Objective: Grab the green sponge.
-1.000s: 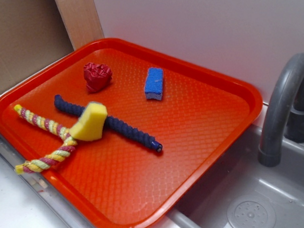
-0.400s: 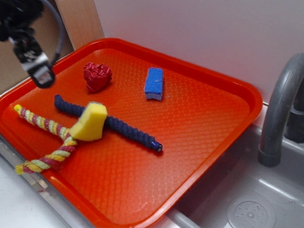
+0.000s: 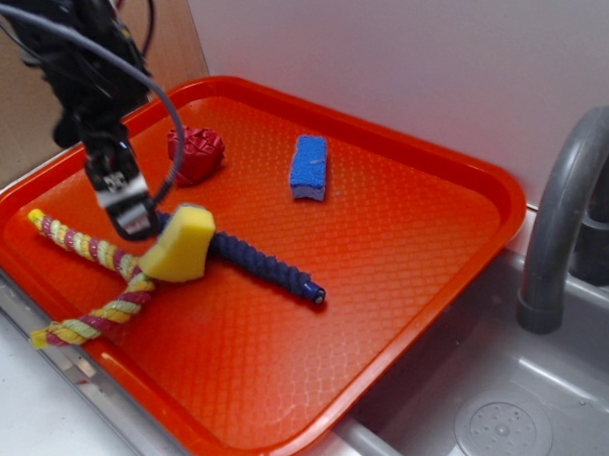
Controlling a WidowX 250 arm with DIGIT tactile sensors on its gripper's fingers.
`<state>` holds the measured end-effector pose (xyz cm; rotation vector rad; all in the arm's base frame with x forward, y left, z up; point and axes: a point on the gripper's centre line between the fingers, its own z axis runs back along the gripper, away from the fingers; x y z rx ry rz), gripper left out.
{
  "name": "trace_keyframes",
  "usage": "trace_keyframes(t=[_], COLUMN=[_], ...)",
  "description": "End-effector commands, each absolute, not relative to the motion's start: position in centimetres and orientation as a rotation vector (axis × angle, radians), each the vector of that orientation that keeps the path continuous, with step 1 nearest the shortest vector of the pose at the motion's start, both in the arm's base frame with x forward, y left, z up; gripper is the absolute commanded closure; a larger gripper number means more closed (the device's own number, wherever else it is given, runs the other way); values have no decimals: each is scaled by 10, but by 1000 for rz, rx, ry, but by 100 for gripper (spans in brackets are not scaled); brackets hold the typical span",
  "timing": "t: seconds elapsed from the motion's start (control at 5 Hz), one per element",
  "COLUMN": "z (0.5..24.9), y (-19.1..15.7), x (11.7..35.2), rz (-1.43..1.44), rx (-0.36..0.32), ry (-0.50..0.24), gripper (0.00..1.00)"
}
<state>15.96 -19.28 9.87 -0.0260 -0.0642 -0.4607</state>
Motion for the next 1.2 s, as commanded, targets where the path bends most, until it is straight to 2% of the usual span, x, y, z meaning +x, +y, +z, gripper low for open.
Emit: trace_keyframes(t=[0.0,0.2,0.4,0.6,1.0], z=[81,64,57,52,53], y=[-200,-209,-219,-222,-220], x=[181,184,178,174,174], rz=[-434,-516,-548,-532,-515], rx=[38,10,12,30,50], ry=[-20,1,22,14,7], gripper=[0,0,0,98,100])
